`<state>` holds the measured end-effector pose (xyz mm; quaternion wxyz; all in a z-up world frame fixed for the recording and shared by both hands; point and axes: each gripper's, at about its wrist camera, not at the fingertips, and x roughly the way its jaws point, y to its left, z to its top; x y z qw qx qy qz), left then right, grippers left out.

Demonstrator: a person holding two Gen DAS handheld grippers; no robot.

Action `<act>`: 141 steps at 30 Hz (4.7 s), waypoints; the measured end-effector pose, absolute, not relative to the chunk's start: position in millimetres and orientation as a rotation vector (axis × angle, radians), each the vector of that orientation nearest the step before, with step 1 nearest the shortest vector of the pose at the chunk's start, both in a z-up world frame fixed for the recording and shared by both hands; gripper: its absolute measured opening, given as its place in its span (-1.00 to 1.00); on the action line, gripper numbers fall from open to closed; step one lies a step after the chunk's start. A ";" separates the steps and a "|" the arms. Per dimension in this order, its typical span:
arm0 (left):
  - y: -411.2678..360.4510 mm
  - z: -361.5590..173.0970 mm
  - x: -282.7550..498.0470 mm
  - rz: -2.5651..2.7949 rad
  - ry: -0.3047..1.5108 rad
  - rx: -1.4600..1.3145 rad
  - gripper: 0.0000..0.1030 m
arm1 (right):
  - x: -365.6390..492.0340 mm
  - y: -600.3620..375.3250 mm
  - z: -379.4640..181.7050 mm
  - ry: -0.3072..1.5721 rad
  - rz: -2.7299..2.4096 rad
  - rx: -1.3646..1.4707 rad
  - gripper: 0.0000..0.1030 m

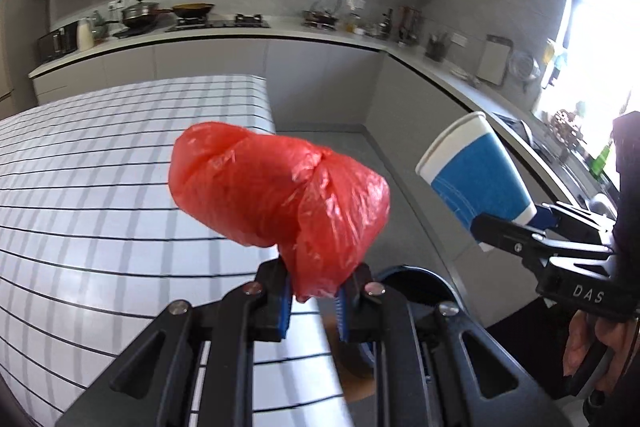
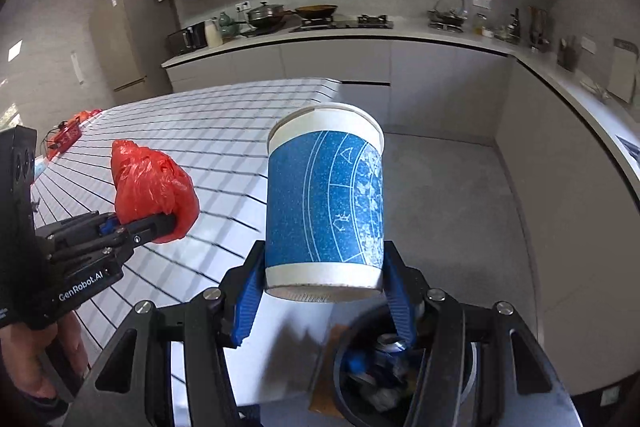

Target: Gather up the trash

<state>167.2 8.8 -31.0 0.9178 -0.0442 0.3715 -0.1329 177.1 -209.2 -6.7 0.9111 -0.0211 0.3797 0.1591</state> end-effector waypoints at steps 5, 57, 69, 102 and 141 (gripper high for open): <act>-37.8 -41.7 162.9 -0.342 0.787 -0.058 -0.64 | 159.8 -261.9 -18.3 0.805 0.297 -0.049 0.11; -150.4 -239.4 143.7 -0.198 1.118 0.098 0.99 | 161.1 -371.1 -228.4 1.102 0.235 -0.192 1.00; -144.6 -174.2 116.5 -0.219 1.014 0.053 0.99 | 138.4 -369.3 -173.7 1.040 0.146 -0.157 1.00; -71.2 2.7 24.2 -0.167 0.706 -0.029 0.99 | 10.2 -304.6 13.1 0.752 0.096 -0.084 1.00; -68.4 45.5 -14.5 -0.139 0.589 -0.039 0.99 | -38.6 -284.4 65.4 0.610 0.121 -0.111 1.00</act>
